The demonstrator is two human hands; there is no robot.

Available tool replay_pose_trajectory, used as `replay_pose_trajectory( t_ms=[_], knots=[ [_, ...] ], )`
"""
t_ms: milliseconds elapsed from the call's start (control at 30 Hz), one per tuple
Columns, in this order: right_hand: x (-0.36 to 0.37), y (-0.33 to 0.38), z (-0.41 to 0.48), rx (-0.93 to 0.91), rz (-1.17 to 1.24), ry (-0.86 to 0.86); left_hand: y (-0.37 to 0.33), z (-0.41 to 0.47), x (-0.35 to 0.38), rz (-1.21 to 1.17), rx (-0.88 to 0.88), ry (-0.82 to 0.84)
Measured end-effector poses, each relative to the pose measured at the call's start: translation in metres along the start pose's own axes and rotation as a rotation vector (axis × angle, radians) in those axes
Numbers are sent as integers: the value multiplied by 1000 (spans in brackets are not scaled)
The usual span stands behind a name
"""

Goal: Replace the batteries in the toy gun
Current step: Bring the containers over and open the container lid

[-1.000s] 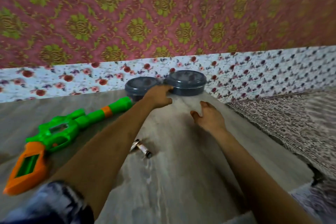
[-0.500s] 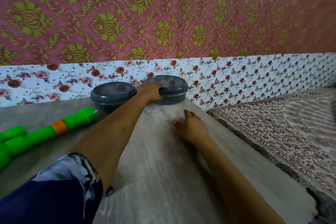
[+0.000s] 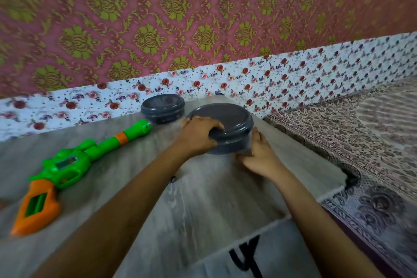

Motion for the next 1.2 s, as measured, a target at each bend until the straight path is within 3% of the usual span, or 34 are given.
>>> replay_pose_trajectory(
  t_ms=[333,500,667,900,1200],
  knots=[
    [-4,1,-86,34,136,9,-50,-79,-23,-130,158,206],
    [-12,2,-104,54,221,-107,-66,-92,-29,78,207,150],
    [-14,4,-113,50,255,-175,-66,-99,-24,-2,245,185],
    [-10,4,-117,46,133,-312,-69,-92,-34,205,316,34],
    [-9,-1,-116,80,122,-322,-84,-89,-48,307,470,2]
  ],
)
Point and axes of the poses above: each hand's wrist, its own z-axis towards the middle knuckle, its own x-axis out of the palm, y = z × x, the point moved 9 cm from there along z, towards the middle knuckle, and after that the axes turned 15 degrees about z, right-handed, at the moved point
